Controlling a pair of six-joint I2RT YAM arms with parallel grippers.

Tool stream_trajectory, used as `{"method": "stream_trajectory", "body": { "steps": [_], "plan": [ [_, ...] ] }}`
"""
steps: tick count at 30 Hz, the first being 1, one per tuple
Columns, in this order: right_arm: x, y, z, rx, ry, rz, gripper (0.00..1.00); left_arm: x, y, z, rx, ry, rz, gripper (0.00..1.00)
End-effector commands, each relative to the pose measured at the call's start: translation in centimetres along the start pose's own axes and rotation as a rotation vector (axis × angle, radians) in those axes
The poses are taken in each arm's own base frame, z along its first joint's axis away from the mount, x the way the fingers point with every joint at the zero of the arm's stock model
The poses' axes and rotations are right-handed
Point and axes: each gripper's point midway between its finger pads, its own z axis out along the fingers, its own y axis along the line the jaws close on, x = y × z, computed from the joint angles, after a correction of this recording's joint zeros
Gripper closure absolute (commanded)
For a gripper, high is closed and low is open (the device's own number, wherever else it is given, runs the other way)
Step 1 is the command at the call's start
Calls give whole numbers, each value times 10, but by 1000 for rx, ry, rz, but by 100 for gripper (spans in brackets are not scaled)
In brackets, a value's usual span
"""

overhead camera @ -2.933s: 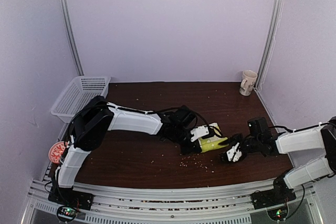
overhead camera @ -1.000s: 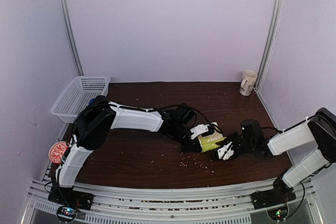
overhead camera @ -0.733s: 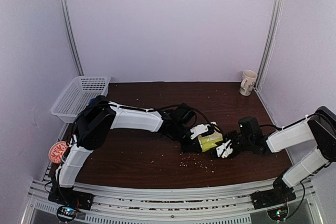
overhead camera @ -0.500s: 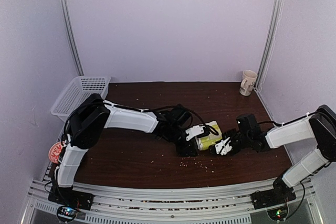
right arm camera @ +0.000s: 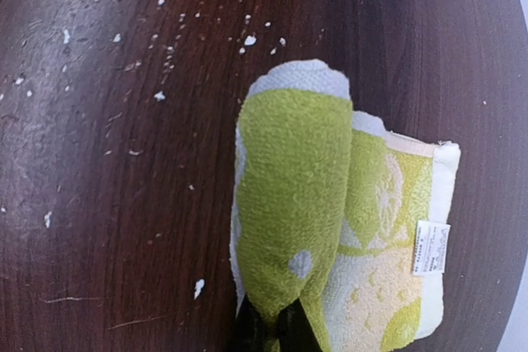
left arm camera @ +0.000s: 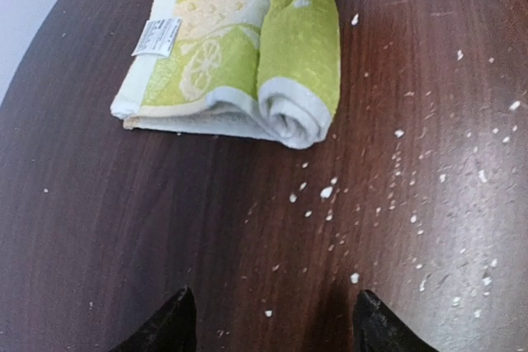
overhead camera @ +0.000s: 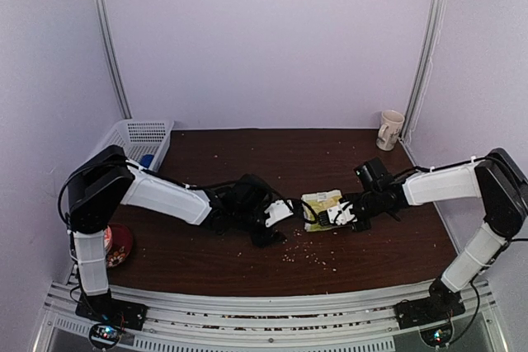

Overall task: Roll the towels
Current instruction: Roll the towel at the center of the board.

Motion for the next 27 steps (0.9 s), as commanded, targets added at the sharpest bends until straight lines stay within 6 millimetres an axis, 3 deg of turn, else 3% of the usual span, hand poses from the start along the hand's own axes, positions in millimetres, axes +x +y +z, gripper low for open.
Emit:
{"method": "stream_trajectory", "body": {
  "steps": [1,11,19,27],
  "plan": [
    [7,26,6,-221,50,154,100,-27,21,-10,-213,-109,173,34],
    [-2,23,10,-465,54,358,100,-50,-6,-18,-360,-238,480,30],
    [-12,34,2,-658,10,418,100,-68,2,1,-434,-235,575,39],
    [-8,43,-2,-760,17,448,100,-64,-13,27,-344,-217,649,43]
  ]
}}
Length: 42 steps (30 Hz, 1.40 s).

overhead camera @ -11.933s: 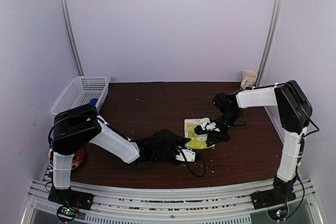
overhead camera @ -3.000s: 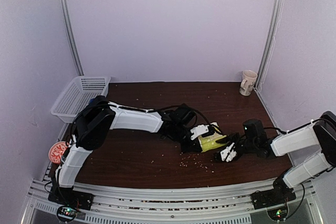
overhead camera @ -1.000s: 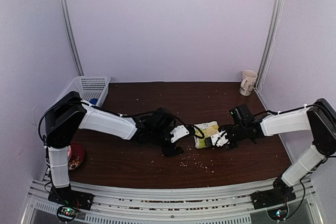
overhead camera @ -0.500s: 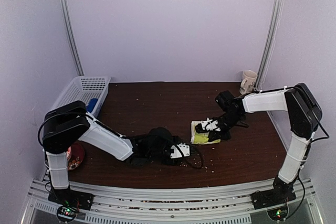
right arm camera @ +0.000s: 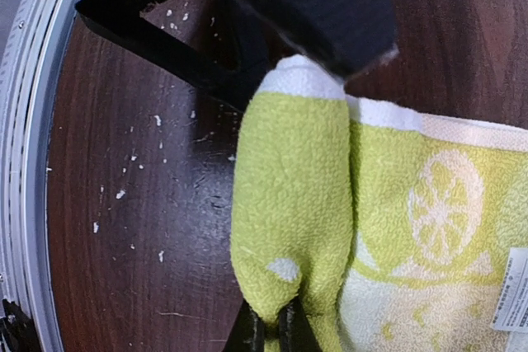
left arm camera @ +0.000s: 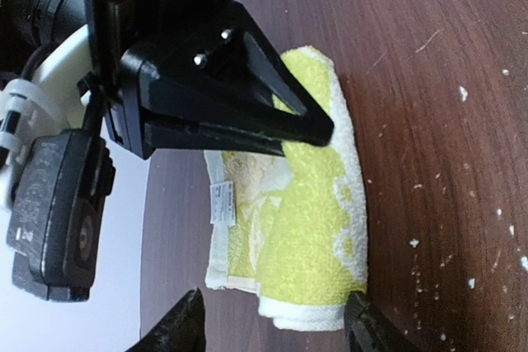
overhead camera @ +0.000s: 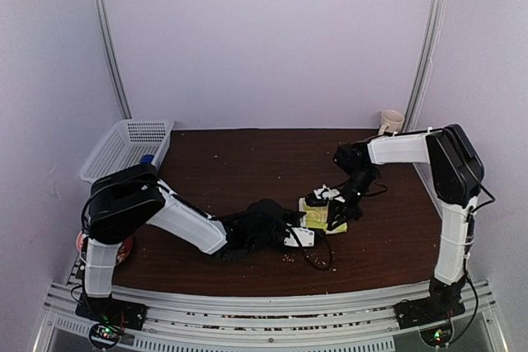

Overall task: Roll the towels
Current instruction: Roll the towel at the center of the board.

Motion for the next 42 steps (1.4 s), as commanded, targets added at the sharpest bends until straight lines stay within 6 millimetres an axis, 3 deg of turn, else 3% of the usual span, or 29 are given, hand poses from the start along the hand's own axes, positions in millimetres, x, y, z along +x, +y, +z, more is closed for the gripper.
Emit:
{"method": "stream_trajectory", "body": {
  "steps": [1,9,13,20,24,27,34,37,42],
  "plan": [
    [20,26,9,-147,52,76,100,-10,-2,8,19,-47,37,43],
    [21,21,5,-154,49,99,100,-13,-23,5,99,-79,25,46],
    [23,17,5,-147,54,104,100,-20,-23,-1,114,-113,-5,45],
    [25,18,7,-148,54,104,100,-15,-29,12,133,-77,-31,46],
    [26,19,8,-150,55,103,100,-4,-35,20,128,-27,-30,54],
    [26,18,9,-150,55,101,100,0,-38,22,131,-9,-31,65],
    [25,17,7,-144,56,98,100,-4,-46,18,186,-30,-37,97],
    [22,16,2,-126,52,91,100,-9,-54,16,248,-41,-50,100],
    [18,16,-16,-18,41,31,68,-11,-66,13,344,-21,-134,100]
  ]
}}
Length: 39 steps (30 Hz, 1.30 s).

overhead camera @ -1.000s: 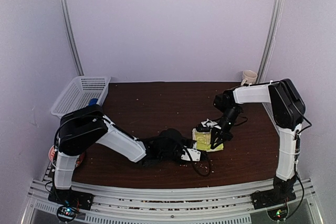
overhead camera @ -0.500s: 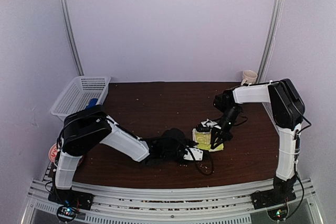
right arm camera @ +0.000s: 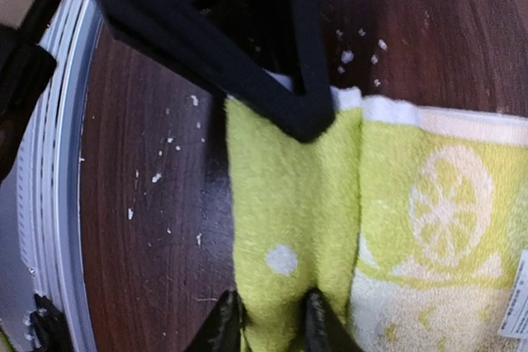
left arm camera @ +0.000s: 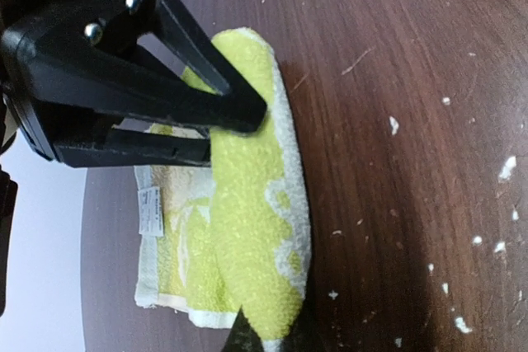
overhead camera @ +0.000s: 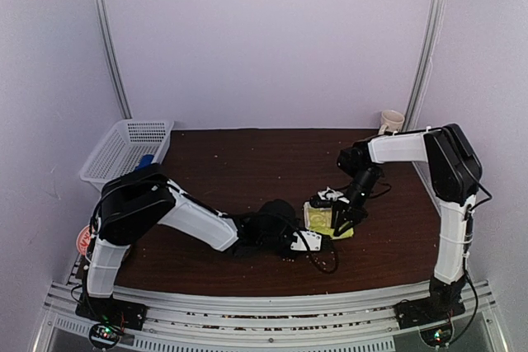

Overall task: Roll the towels
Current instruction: Roll the towel at the center of the board.

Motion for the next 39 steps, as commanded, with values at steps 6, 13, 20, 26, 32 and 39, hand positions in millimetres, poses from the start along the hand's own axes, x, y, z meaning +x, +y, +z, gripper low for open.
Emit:
{"method": "stream_trajectory", "body": {
  "steps": [6,13,20,26,32,39],
  "plan": [
    [10,-4,-37,296,32,-107,2,1,-34,-1,227,56,-217,100],
    [4,-22,-89,668,-27,-91,0,-4,-38,-4,353,45,-408,100],
    [-3,-10,-145,1132,-165,-180,0,-8,-31,-3,442,42,-551,100],
    [15,5,-113,1156,-172,-302,0,-6,-27,1,476,75,-641,100],
    [20,27,-65,947,-104,-514,0,-3,-20,3,521,60,-749,100],
    [17,44,-36,924,-116,-665,13,14,-17,8,569,72,-874,100]
  ]
}}
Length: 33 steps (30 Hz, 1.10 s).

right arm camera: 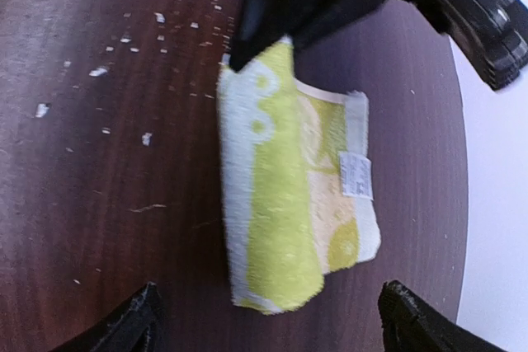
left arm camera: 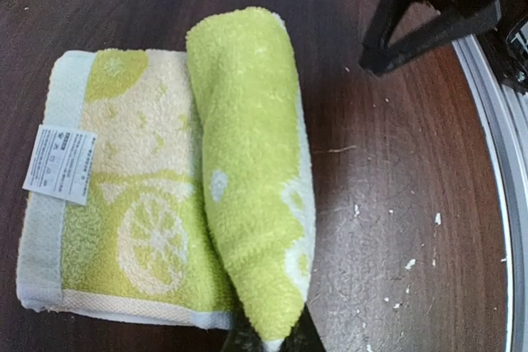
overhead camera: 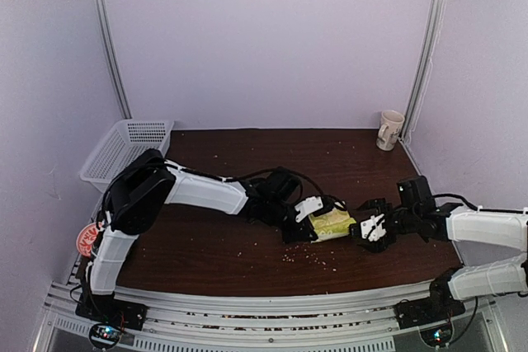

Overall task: Roll the towels
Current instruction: Roll the towel at the center of the board.

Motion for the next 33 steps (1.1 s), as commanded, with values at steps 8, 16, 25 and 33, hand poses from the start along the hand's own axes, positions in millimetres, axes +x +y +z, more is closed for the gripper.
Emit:
{"method": "stream_trajectory", "body": {
  "steps": [8,16,25,33],
  "plan": [
    [-26,-5,21,96,-55,-76,37,31,9,12,87,63,-179,100],
    [-25,0,38,149,15,-141,38,31,13,12,110,60,-212,100],
    [-12,0,48,158,91,-133,42,34,12,13,122,66,-219,100],
    [-9,6,53,116,112,-119,71,35,13,13,120,68,-222,100]
  ]
}}
